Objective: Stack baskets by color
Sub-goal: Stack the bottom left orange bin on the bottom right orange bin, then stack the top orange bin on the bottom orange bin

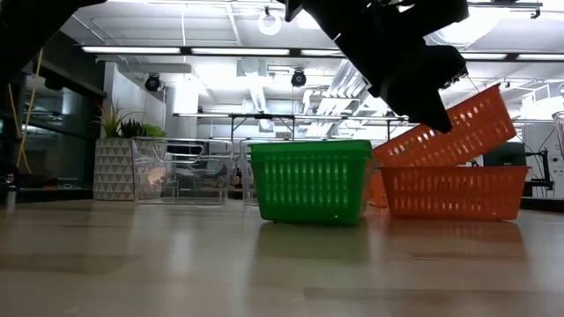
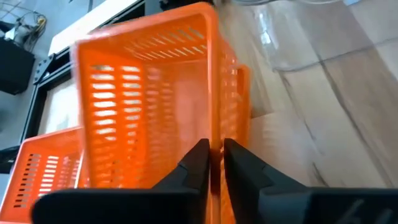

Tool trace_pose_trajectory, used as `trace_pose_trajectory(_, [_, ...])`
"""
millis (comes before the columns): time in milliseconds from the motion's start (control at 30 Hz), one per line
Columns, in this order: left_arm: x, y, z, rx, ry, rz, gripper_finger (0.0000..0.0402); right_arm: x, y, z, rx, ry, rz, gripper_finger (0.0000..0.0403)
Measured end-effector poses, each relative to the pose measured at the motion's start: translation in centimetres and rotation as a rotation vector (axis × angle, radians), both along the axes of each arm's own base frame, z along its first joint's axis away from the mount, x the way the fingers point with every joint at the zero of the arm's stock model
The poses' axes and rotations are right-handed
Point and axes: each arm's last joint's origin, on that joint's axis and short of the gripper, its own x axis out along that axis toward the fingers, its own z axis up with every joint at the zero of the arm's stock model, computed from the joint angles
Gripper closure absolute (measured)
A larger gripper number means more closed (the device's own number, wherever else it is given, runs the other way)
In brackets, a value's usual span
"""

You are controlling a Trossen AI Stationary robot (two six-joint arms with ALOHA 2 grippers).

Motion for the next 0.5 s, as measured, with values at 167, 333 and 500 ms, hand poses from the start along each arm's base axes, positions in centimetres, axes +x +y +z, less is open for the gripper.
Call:
trace_pose_trajectory(167, [0.0,0.5,0.0,-0.007,-0.002,0.008,0.0312,0.0,0.0,0.0,0.0,0.0,0.0,0.0222])
trace_pose_trajectory(333, [0.0,0.7,0.0,-0.018,-0.006,0.019,0.0258,0.0,0.0,0.0,0.0,0.0,0.0,0.0222])
trace_pose_trajectory(500, [-0.6,0.7,2.1,-0.055,0.043,0.033,0.023,0.0,0.0,0.0,0.0,0.0,-0.001,0.0222])
